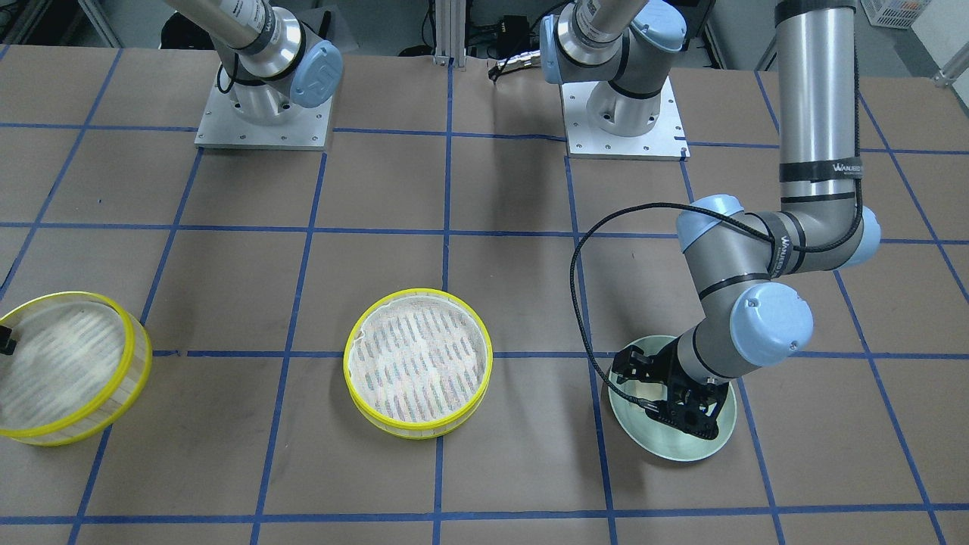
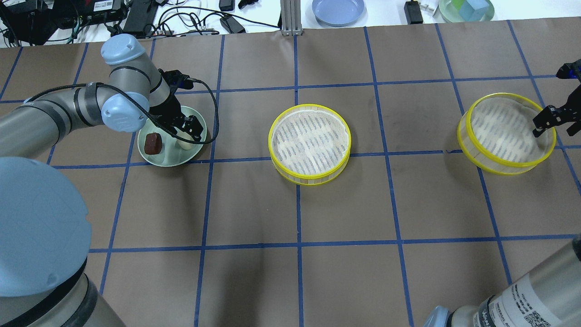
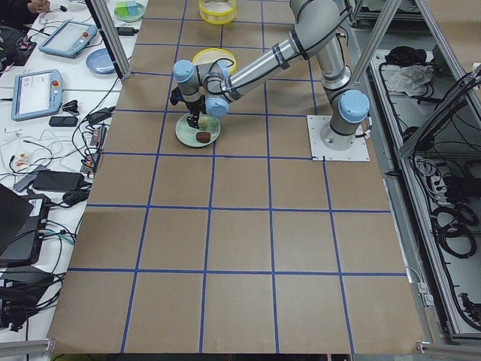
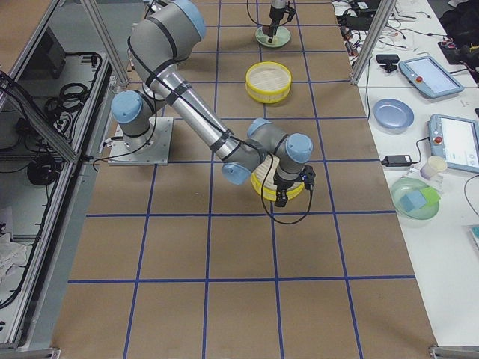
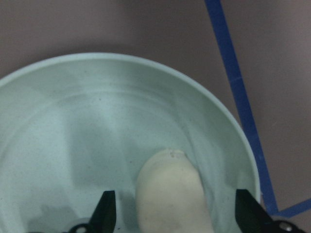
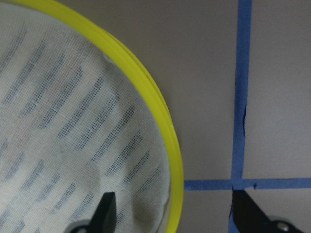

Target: Stack buns with steamer

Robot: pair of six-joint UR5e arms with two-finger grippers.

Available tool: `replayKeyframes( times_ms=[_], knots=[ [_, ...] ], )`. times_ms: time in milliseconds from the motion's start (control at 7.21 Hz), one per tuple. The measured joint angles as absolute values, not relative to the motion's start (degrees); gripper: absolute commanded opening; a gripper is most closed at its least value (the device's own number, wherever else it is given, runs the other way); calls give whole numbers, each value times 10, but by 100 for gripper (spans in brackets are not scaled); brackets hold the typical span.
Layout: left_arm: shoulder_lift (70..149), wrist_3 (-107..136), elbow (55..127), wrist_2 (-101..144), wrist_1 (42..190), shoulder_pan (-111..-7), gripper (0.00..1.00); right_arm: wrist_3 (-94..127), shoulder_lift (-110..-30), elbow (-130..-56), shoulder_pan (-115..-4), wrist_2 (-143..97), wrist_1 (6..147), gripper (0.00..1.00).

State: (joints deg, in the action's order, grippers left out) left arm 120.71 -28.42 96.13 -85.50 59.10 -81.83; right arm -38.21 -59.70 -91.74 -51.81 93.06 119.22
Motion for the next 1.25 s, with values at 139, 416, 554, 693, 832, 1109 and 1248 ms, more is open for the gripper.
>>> replayKeyframes(
  times_ms=[139,416,554,693,832,1109,1248],
  knots=[
    [1210,-284,960,-853,591,-818,0,-396,-594,-918,-518,931,1195,50],
    [1201,-257,955,-854,591,-818,0,-405,-591,-918,-518,919,1195,20],
    [1190,-219,954,-853,591,-820,0,-407,-590,-918,-519,914,1196,8],
    [1177,-174,951,-850,591,-825,0,-408,-590,-918,-518,911,1197,0],
    [1163,-117,943,-839,590,-839,0,-409,-590,-917,-518,911,1198,0],
    [1143,3,927,-801,589,-887,0,-411,-592,-914,-518,915,1195,0],
    [1140,55,923,-777,587,-913,0,-412,-596,-911,-518,917,1191,0]
  ],
)
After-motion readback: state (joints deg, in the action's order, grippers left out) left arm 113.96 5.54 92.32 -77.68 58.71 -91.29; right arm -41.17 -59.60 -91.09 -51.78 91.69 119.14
